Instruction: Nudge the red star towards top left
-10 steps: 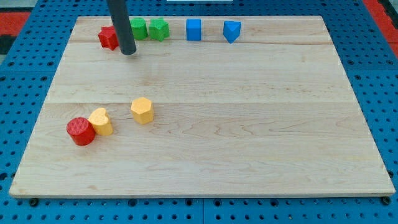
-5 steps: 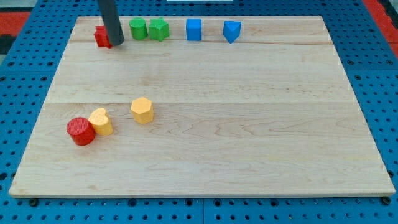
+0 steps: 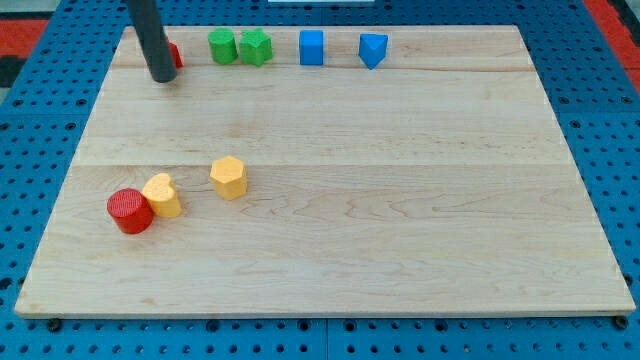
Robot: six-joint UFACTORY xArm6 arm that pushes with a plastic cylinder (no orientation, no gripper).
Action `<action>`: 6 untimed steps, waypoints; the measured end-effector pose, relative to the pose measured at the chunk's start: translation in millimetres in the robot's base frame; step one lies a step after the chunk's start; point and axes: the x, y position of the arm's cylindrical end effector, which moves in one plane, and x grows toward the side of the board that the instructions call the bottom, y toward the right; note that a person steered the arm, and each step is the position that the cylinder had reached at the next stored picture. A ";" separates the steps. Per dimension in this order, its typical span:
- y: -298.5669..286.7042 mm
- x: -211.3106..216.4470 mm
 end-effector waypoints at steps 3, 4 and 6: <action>-5.1 -19.3; -12.0 -19.3; -13.1 -34.6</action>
